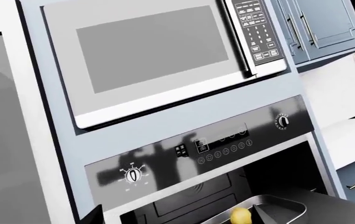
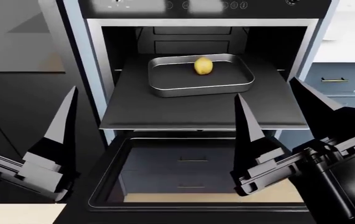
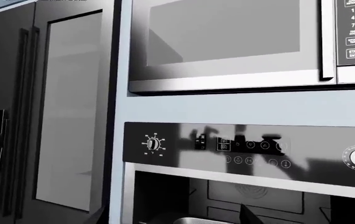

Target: Pick the potato from the top rack in the oven and place it on the plate on the counter.

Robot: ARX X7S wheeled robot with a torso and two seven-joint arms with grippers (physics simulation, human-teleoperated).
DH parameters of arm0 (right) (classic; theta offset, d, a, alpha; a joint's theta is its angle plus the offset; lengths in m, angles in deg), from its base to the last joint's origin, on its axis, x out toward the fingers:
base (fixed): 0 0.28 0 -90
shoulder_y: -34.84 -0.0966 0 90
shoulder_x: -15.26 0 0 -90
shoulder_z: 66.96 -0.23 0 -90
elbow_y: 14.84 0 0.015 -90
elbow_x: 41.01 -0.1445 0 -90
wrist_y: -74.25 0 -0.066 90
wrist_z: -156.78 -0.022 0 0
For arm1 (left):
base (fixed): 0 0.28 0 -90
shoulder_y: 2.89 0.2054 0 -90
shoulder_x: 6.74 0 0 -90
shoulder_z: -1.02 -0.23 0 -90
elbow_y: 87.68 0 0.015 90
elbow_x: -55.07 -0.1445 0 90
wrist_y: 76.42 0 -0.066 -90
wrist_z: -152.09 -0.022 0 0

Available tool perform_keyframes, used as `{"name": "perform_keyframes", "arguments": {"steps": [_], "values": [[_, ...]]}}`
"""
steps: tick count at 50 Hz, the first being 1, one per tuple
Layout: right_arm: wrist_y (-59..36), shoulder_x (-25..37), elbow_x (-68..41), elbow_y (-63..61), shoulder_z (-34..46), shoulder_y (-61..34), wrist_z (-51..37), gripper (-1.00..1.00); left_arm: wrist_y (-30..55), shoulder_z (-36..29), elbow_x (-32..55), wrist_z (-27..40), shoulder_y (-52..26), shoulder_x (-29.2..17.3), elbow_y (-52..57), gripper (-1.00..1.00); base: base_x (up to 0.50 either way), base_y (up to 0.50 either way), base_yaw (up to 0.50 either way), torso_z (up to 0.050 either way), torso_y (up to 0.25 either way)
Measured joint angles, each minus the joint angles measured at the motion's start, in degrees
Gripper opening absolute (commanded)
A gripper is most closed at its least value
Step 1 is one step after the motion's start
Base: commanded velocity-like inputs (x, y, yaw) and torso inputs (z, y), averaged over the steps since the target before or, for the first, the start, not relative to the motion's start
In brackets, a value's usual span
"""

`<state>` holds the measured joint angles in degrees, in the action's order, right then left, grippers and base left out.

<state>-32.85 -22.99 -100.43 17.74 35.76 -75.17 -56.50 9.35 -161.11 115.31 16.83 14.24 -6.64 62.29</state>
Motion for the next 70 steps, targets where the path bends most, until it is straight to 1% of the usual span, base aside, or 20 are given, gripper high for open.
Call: {"name": "perform_keyframes", "arguments": {"steps": [26, 70], "values": [[0.8, -0.2, 0.1, 0.5, 1.2, -0.3, 0.1, 1.00, 0.0, -0.6, 0.0, -0.2, -0.8, 0.0, 0.0, 1.00, 0.11, 0.00, 0.00, 0.000, 0.000], [2.3, 0.2, 0.8, 0.7, 2.4, -0.1, 0.5, 1.00, 0.0, -2.1, -0.5, -0.2, -2.3, 0.0, 0.0, 1.00, 0.20, 0.00, 0.00, 0.000, 0.000]]}}
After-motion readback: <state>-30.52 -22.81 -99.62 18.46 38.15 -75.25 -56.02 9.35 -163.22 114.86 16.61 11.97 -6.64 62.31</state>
